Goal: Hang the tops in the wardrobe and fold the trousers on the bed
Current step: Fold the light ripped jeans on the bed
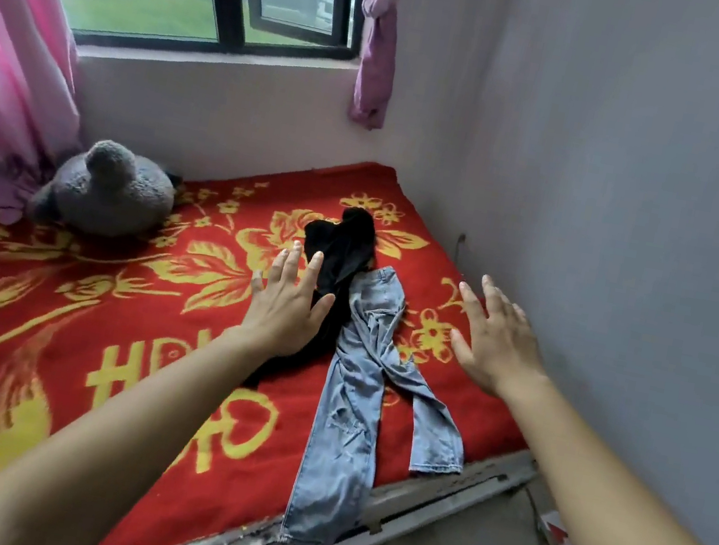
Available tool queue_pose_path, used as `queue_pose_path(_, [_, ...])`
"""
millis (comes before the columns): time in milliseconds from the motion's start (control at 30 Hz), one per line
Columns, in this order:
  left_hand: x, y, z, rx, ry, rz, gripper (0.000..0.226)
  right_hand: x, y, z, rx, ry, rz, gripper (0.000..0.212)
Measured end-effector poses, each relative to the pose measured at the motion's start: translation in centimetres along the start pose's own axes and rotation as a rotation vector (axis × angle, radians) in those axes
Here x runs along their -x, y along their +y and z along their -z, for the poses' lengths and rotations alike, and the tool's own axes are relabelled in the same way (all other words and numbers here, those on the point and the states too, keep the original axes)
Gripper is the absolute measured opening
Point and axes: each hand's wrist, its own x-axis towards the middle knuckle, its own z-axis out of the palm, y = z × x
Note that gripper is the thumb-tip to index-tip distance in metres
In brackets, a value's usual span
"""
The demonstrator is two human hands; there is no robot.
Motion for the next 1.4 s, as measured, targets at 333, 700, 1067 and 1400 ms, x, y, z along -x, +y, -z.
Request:
queue_pose_path(333, [-16.3, 3.2, -11.8, -0.064, -0.201, 0.096, 0.068, -18.3, 9.3, -10.9, -0.108, -0.177, 0.010, 0.072])
queue_pose_path(700, [-24.3, 3.2, -21.6, 0.001, -0.393, 0.278, 0.067, -31.6, 11.5, -22.2, -0.171, -0.366, 0.093, 0.070])
queue_pose_path(1067, [-25.2, -2.9, -41.5, 0.033, -0.629, 0.296, 0.064, -28.3, 7.9, -42.9, -0.297, -0.633, 0.035, 0.067])
queue_pose_path(1400, [-22.5, -6.7, -54.4, -0.165, -0.604, 0.134, 0.052, -26.2, 2.4, -55.4, -0.346, -0.536, -0.079, 0.064])
